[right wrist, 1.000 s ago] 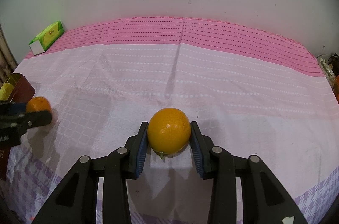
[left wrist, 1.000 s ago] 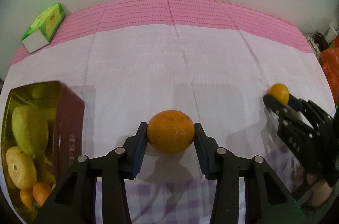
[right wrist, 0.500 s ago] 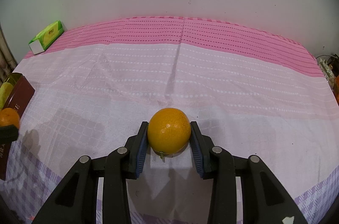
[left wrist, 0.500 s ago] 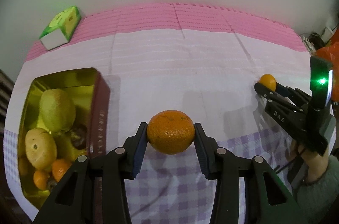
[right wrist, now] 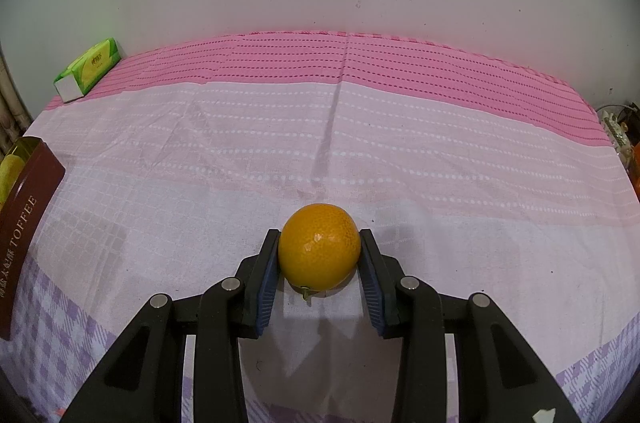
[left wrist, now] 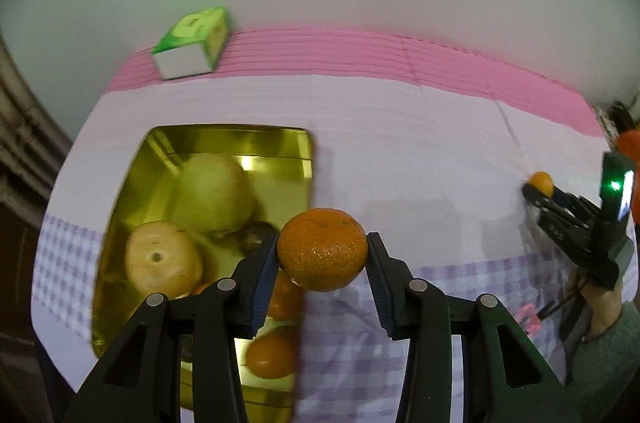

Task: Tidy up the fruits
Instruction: 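Carry the tangerine into the tin and open the left gripper while the right holds the yellow orange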

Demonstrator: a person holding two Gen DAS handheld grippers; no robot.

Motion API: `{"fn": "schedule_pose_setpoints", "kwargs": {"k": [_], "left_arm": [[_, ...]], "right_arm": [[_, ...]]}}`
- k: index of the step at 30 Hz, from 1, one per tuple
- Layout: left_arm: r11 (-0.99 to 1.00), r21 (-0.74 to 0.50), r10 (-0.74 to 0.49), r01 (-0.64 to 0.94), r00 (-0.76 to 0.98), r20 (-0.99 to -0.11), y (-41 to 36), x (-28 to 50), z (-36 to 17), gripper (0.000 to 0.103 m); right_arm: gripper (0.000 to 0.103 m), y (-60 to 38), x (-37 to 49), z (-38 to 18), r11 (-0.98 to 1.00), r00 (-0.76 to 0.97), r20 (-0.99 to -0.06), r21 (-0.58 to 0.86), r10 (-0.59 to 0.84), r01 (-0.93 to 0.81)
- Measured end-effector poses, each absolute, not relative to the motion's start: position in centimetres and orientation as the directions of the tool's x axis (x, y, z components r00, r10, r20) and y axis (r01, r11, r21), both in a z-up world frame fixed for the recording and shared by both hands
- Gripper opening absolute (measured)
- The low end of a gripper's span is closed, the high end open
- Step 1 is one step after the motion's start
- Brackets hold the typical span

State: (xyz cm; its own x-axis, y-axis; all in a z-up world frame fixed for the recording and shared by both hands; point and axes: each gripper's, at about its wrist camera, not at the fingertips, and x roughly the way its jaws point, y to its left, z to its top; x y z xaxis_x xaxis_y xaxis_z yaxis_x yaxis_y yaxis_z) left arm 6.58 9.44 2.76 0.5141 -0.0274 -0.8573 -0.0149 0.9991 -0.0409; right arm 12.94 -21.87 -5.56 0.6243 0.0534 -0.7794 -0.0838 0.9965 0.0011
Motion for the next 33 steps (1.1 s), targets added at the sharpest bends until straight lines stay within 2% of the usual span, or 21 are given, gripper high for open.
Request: {"fn": "schedule_pose_setpoints", "kwargs": {"k": [16, 33], "left_arm": [[0.991, -0.004, 0.062, -0.133, 0.482, -0.874, 15.9, 6.0, 1.2, 0.044], [0.996, 0.008, 0.046, -0.087, 0.440, -0.897, 14.8, 7.2, -1.3, 0.044]], "right_arm": [[0.036, -21.9, 12.9, -5.6, 0.996, 0.624, -0.779, 0.000, 0.053, -0.084], [0.036, -21.9, 12.9, -5.6, 0.996, 0.624, -0.779, 0.000, 0.053, -0.084]]}}
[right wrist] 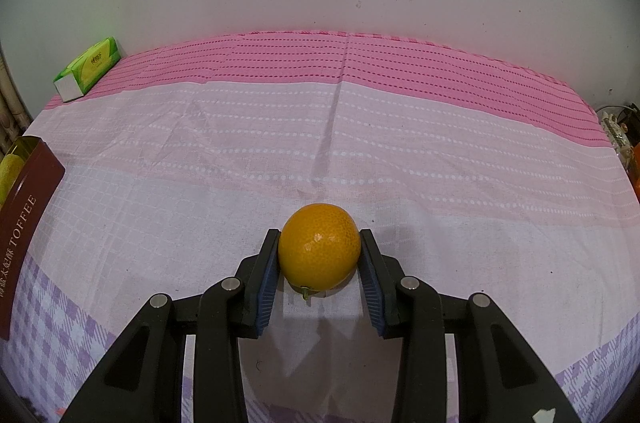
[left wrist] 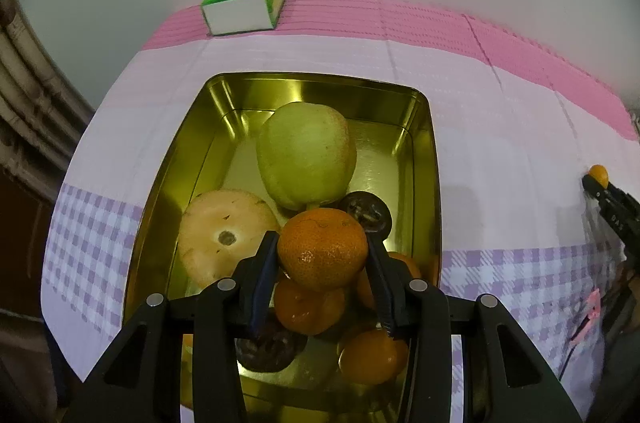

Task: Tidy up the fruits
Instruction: 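Carry the tangerine into the tin and open the left gripper while the right holds the yellow orange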

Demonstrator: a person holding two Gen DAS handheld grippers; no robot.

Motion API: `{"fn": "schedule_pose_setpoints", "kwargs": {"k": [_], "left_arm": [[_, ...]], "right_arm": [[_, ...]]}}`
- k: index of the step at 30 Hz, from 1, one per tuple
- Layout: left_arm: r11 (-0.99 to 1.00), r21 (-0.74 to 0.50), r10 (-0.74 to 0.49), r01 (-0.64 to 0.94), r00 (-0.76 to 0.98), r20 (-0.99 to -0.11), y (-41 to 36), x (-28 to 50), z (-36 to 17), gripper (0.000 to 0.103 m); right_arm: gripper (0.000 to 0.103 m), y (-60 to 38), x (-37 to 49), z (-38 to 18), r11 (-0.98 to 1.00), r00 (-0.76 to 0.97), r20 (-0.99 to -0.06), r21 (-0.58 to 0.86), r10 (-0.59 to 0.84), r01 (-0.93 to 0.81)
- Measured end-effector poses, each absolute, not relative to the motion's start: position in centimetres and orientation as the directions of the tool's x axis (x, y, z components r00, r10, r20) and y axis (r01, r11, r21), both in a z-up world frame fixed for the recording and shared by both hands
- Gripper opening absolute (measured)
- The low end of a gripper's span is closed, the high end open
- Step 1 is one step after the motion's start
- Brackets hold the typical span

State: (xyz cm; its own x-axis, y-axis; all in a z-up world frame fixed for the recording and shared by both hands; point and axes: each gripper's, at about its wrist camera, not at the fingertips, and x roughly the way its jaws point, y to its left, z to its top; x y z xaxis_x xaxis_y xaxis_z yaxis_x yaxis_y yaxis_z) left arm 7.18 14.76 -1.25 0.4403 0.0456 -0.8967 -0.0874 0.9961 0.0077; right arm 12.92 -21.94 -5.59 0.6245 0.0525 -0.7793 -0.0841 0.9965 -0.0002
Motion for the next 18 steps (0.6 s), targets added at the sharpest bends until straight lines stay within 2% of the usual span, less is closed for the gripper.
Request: {"fn": "schedule_pose_setpoints", "kwargs": {"k": [18], "left_arm": [[0.997, 0.009, 0.042, -0.079, 0.418, -0.908, 14.5, 8.0, -2.4, 0.044]], "right_arm": [[0.036, -21.9, 12.9, -5.5, 0.996, 0.624, -0.779, -0.001, 0.052, -0.084]]}}
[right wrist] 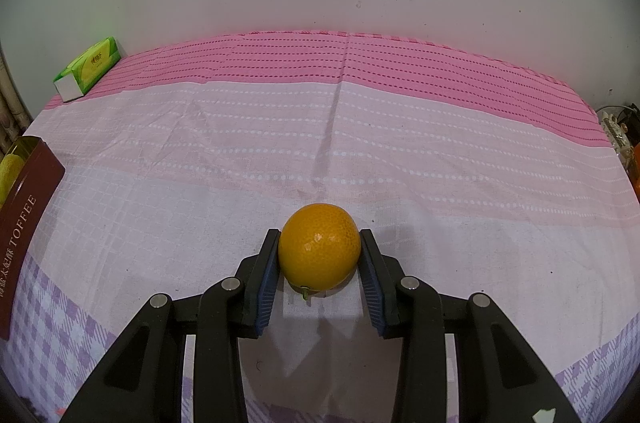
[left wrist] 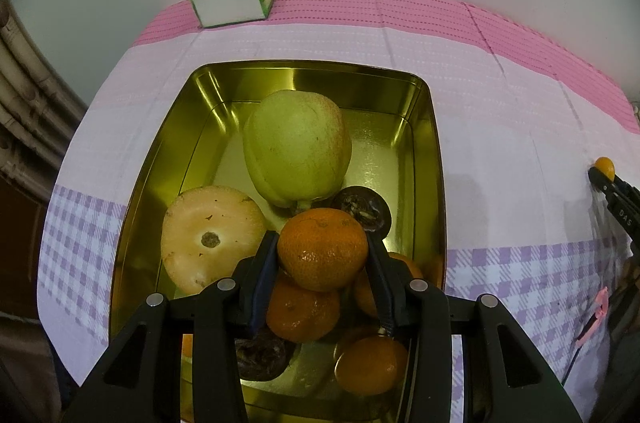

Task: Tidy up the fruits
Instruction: 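Carry the tangerine into the tin and open the left gripper while the right holds the yellow orange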

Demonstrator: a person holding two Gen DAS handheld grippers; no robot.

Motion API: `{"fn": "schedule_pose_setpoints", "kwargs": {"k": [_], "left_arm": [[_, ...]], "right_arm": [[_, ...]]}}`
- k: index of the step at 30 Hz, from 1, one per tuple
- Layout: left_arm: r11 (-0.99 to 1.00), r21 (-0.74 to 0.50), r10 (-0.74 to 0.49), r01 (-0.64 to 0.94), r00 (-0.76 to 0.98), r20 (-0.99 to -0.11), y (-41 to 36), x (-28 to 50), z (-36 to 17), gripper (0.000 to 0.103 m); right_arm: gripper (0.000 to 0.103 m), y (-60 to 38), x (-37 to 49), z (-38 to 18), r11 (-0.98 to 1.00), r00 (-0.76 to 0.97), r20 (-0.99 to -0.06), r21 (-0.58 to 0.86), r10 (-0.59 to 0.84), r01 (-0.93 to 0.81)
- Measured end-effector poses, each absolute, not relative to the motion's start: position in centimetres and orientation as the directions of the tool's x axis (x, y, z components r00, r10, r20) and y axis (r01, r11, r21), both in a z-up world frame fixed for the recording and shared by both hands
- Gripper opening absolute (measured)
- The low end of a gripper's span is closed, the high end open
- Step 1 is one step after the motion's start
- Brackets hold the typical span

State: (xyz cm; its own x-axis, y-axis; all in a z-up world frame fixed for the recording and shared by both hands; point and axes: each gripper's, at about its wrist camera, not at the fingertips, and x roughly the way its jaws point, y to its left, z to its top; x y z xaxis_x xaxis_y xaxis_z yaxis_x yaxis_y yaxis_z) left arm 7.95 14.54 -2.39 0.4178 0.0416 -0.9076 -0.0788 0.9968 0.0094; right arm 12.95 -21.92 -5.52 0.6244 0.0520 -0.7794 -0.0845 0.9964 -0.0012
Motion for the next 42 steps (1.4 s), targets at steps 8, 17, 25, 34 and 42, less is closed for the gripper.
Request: {"fn": "schedule_pose_setpoints", "kwargs": {"k": [8, 17, 25, 34, 42], "left_arm": [[0.997, 0.012, 0.045, -0.080, 0.418, -0.907, 14.4, 7.9, -2.1, 0.046], [0.997, -0.002, 0.033, -0.081, 0.435, -0.900, 14.6, 7.0, -1.1, 0.055], [0.997, -0.015, 0.019, -0.069, 0.471, -0.882, 14.7, 6.2, 0.3, 0.057], [0.994, 0.013, 0.070, -0.112, 0.520, -0.851, 16.8, 5.0, 2.3, 0.068], [0.986, 0.036, 0.118, -0.163, 0.526, -0.842, 19.3, 3.4, 2.8, 0.075]], "right_arm": [[0.036, -21.9, 12.9, -5.5, 0.996, 0.624, -0.779, -0.002, 0.052, -0.085], [0.036, -21.9, 13.0, -5.5, 0.996, 0.624, -0.780, -0.003, 0.051, -0.085], [0.036, -21.9, 13.0, -5.5, 0.996, 0.624, -0.780, -0.005, 0.050, -0.086], [0.036, -21.8, 13.0, -5.5, 0.996, 0.624, -0.780, -0.006, 0.049, -0.086], [0.035, -21.8, 13.0, -5.6, 0.997, 0.624, -0.780, -0.008, 0.045, -0.082]]}}
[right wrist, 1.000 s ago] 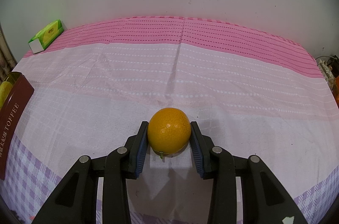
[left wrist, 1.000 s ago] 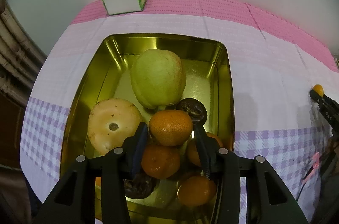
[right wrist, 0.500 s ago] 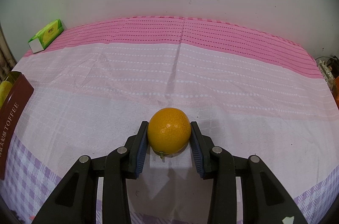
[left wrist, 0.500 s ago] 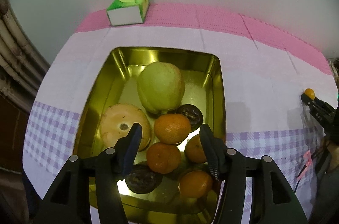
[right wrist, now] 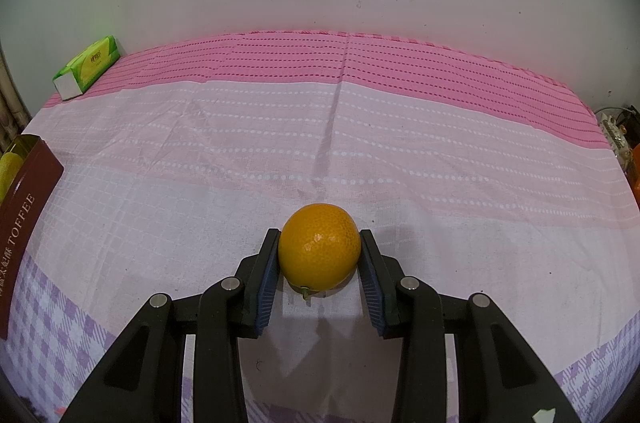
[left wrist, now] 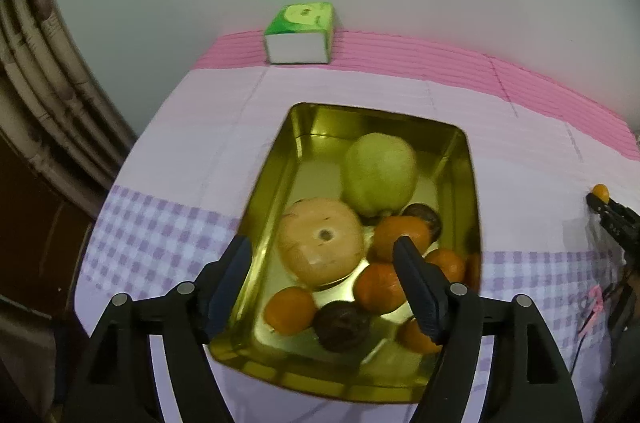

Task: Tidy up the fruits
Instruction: 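Carry the tangerine into the tin and open the left gripper while the right holds the yellow orange, then carry the yellow orange into the tin and open the right gripper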

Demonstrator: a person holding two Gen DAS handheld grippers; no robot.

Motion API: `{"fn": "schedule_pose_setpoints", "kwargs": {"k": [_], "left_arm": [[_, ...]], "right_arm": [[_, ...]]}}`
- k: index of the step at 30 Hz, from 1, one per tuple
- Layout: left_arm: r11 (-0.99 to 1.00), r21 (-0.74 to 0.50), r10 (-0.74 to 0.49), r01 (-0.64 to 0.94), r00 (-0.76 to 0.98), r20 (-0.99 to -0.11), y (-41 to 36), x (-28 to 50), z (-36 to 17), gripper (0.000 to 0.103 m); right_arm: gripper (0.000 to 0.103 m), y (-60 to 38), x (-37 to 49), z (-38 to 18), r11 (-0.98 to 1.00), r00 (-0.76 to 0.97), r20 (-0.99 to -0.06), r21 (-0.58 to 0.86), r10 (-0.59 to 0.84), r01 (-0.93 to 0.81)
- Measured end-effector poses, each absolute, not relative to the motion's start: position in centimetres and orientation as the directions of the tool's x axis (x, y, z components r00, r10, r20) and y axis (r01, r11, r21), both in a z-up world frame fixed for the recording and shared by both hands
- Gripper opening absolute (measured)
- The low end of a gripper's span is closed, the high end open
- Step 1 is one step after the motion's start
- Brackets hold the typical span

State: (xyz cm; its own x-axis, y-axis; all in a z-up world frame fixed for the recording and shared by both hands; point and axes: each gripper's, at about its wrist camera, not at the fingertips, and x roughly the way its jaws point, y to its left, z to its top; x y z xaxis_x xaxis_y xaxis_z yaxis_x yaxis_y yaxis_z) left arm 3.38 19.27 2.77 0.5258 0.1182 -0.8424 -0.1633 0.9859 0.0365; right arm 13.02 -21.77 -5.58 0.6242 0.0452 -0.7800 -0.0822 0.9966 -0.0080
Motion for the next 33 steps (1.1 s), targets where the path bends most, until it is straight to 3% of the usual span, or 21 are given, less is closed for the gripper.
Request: {"fn": "schedule_pose_setpoints", "kwargs": {"k": [17, 33], "left_arm": [[0.961, 0.011, 0.162, -0.276, 0.530, -0.832, 23.2, 0.7, 2.5, 0.081], [0.934, -0.027, 0.169, -0.357, 0.505, -0.847, 26.0, 0.2, 2.4, 0.081]], "right_arm": [[0.035, -19.8, 12.9, -4.5, 0.997, 0.604, -0.797, -0.033, 0.017, -0.072], [0.035, -7.6, 9.4, 0.9, 0.930, 0.590, -0.762, 0.044, 0.268, -0.365]]}}
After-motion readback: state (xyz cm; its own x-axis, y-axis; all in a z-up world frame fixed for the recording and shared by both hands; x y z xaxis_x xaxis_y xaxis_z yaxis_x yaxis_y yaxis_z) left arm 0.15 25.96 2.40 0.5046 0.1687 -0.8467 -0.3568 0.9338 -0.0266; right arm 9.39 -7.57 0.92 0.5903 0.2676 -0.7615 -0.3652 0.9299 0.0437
